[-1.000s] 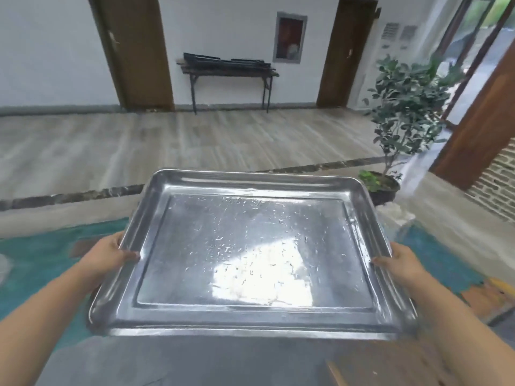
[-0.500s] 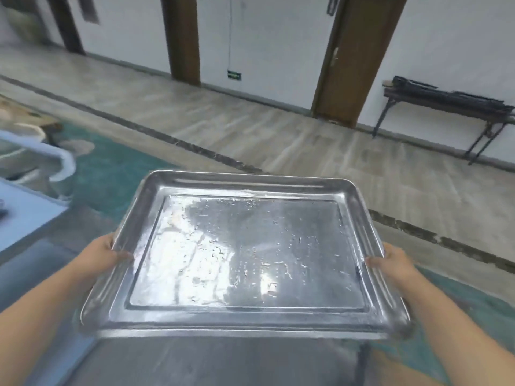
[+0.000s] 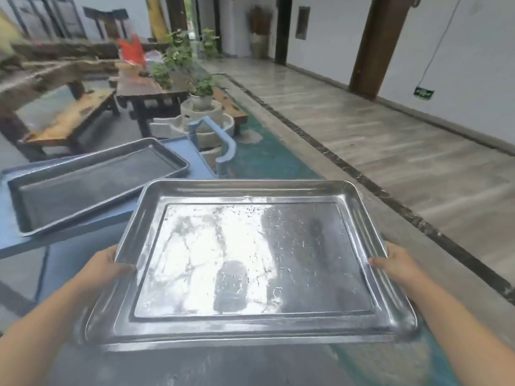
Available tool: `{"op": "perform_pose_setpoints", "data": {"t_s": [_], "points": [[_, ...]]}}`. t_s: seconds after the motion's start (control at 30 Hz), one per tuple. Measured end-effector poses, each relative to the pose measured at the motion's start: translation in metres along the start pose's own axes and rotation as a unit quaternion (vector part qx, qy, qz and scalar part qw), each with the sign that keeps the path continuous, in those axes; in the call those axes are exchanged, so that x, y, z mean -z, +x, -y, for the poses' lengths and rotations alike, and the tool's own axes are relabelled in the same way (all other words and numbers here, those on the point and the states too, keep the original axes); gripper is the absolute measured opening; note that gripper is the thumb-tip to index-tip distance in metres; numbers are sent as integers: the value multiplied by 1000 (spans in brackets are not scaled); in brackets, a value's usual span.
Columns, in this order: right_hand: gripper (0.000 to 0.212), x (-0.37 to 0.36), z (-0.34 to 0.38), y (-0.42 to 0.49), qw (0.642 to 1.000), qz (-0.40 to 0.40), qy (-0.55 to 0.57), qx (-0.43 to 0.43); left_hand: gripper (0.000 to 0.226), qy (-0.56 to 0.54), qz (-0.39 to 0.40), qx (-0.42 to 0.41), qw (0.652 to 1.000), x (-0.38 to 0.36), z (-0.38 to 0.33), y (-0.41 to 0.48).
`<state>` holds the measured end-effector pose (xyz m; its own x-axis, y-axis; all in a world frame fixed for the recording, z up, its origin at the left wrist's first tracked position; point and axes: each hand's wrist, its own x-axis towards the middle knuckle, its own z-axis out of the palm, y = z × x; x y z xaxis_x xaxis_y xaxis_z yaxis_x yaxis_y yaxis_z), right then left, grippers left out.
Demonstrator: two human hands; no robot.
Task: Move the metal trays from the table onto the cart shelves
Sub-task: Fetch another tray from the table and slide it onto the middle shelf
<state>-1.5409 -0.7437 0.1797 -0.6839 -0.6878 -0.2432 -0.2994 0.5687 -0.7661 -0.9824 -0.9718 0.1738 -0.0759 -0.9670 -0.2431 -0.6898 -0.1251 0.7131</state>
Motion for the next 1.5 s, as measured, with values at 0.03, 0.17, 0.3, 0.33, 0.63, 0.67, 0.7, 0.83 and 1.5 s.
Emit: {"op": "perform_pose_setpoints", "data": {"t_s": [0.03, 0.17, 0.3, 0.33, 0.63, 0.67, 0.7, 0.83, 1.5], "points": [[52, -8, 10, 10, 1000, 15, 2, 13, 25, -3, -20, 15, 1000, 5, 7, -8], [43, -42, 46, 39, 995, 81, -16, 62, 25, -14, -90, 64, 994, 27, 33, -39], [37, -79, 77, 58, 985, 143, -29, 93, 27, -32, -126, 104, 986, 49, 60, -68], [37, -90, 85, 61, 982, 156, -32, 99, 27, -35, -137, 111, 984, 55, 67, -75], [46, -194, 143, 64, 965, 210, -63, 143, 27, -52, -187, 168, 966, 96, 128, -97], [39, -204, 149, 64, 965, 210, -61, 145, 27, -58, -191, 171, 965, 101, 135, -92], [31, -215, 154, 64, 964, 211, -62, 148, 26, -65, -197, 174, 963, 105, 142, -87], [26, -258, 175, 61, 964, 208, -73, 147, 24, -59, -197, 175, 963, 129, 173, -52], [25, -380, 149, 47, 963, 218, -142, 77, 26, -61, -133, 224, 964, 137, 297, 18]]}}
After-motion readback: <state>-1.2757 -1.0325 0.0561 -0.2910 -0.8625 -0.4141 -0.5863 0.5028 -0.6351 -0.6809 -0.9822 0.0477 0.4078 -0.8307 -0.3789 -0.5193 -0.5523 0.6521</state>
